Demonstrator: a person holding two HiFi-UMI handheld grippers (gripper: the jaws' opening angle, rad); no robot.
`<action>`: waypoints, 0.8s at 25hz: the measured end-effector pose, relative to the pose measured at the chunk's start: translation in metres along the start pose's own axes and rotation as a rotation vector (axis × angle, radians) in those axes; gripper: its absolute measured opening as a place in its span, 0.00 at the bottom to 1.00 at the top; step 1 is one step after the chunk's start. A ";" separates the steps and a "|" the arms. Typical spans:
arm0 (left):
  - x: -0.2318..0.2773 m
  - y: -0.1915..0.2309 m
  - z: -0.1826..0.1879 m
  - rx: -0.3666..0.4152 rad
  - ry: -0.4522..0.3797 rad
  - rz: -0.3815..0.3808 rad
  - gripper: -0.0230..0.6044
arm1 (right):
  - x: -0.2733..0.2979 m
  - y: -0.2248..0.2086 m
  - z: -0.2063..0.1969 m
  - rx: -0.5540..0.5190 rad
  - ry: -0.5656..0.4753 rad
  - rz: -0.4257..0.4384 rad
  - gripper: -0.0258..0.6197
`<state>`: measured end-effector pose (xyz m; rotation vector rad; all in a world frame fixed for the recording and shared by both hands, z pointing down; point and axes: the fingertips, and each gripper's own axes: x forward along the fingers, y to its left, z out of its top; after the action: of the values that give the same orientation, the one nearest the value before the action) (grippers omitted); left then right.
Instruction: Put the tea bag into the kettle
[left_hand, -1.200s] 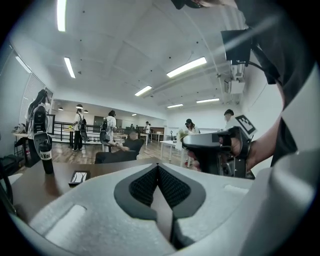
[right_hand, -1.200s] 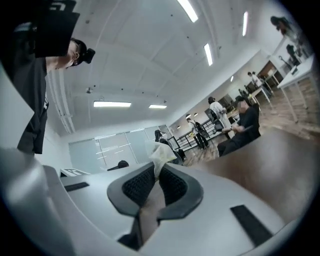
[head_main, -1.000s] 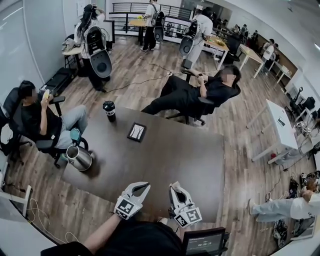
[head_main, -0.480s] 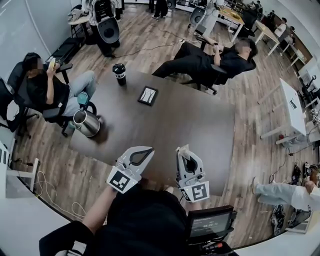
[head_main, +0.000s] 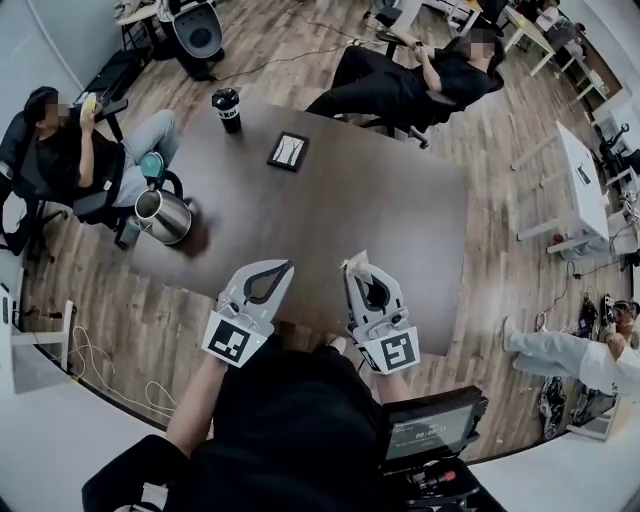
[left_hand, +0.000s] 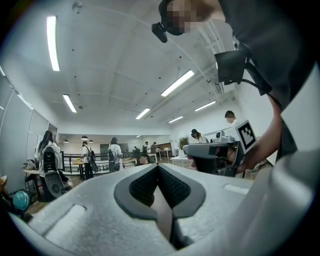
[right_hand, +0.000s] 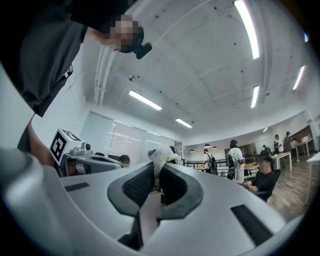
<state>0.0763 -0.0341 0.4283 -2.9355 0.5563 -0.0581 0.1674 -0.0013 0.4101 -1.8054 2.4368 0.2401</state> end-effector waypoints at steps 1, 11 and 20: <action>-0.001 -0.002 0.001 -0.005 0.001 0.002 0.04 | -0.001 0.000 0.001 0.001 0.001 0.002 0.09; -0.045 0.033 -0.002 -0.042 0.027 0.137 0.04 | 0.044 0.037 0.005 0.009 -0.019 0.125 0.09; -0.087 0.065 -0.015 -0.054 0.044 0.249 0.04 | 0.090 0.082 0.000 0.035 -0.013 0.235 0.09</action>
<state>-0.0295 -0.0645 0.4320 -2.8966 0.9386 -0.0794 0.0623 -0.0626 0.4003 -1.4968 2.6252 0.2241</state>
